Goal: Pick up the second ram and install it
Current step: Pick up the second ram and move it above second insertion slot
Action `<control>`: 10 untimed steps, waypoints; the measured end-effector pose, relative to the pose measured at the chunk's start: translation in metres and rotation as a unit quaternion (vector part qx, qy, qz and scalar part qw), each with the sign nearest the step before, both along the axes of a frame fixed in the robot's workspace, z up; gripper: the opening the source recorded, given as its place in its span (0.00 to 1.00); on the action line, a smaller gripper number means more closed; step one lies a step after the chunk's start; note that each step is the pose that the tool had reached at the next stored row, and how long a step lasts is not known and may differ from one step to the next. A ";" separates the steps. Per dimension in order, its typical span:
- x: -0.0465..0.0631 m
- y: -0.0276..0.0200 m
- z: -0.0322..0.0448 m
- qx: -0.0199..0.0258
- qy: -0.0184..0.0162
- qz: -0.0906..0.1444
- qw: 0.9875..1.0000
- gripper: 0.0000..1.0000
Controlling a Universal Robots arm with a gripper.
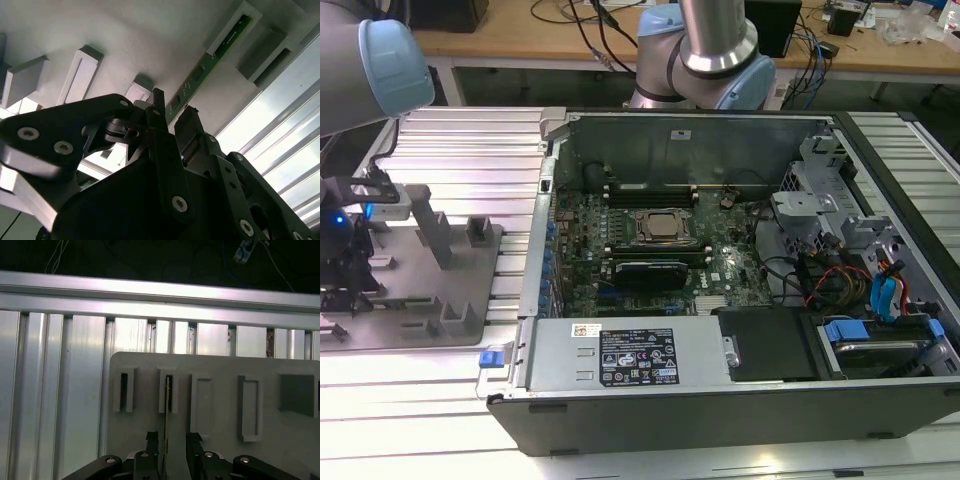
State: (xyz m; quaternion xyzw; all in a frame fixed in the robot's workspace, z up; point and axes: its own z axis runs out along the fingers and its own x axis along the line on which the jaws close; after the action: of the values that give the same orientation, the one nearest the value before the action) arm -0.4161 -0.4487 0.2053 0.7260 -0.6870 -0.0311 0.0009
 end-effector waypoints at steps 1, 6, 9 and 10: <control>0.000 0.0000 -0.0008 0.000 0.000 0.000 1.000 0.34; 0.000 0.0001 -0.0012 0.000 0.000 0.000 1.000 0.25; 0.000 0.0001 0.0008 0.000 0.000 0.000 1.000 0.25; 0.000 0.0001 0.0031 0.000 0.000 0.000 1.000 0.25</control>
State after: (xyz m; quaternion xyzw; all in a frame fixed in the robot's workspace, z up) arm -0.4162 -0.4486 0.2084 0.7259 -0.6871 -0.0311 0.0009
